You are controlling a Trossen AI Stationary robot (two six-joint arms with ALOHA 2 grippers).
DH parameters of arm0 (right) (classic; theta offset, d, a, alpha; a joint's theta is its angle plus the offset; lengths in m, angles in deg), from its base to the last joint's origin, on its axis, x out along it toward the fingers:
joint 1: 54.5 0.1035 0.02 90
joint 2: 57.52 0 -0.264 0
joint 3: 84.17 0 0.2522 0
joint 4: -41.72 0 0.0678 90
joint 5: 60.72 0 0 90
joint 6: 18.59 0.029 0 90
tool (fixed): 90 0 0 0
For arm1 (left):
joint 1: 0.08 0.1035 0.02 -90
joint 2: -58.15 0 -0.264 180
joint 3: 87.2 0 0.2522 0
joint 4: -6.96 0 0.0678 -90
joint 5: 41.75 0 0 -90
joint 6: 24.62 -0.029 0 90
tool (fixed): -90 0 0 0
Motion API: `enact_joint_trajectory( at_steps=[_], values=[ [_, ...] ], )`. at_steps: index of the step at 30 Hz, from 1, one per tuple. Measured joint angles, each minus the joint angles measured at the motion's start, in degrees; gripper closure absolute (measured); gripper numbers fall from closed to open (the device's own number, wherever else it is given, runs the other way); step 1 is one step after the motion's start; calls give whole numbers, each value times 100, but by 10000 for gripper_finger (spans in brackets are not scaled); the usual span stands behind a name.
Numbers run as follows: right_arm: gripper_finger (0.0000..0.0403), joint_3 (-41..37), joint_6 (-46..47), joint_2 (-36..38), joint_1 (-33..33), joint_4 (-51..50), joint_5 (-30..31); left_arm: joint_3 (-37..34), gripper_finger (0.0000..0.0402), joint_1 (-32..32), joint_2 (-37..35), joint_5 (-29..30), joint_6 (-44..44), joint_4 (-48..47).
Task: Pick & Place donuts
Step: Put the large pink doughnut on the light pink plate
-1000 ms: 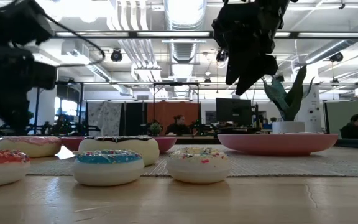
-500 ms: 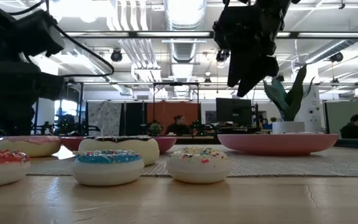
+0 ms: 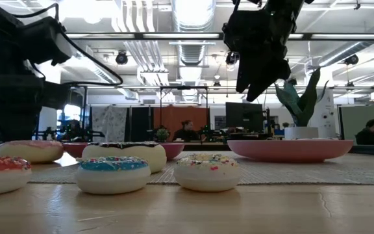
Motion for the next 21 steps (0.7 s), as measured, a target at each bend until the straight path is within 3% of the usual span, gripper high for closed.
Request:
enact_joint_trajectory(
  at_steps=[6,14,21],
  values=[
    [170,2,-2,0,0,12,9,53,292,0,222,45,7,44],
    [170,2,-2,7,-9,241,12,226,391,-2,230,-5,167,217],
    [177,127,98,11,-24,335,3,1025,400,-5,-187,271,49,-401]
  ],
)
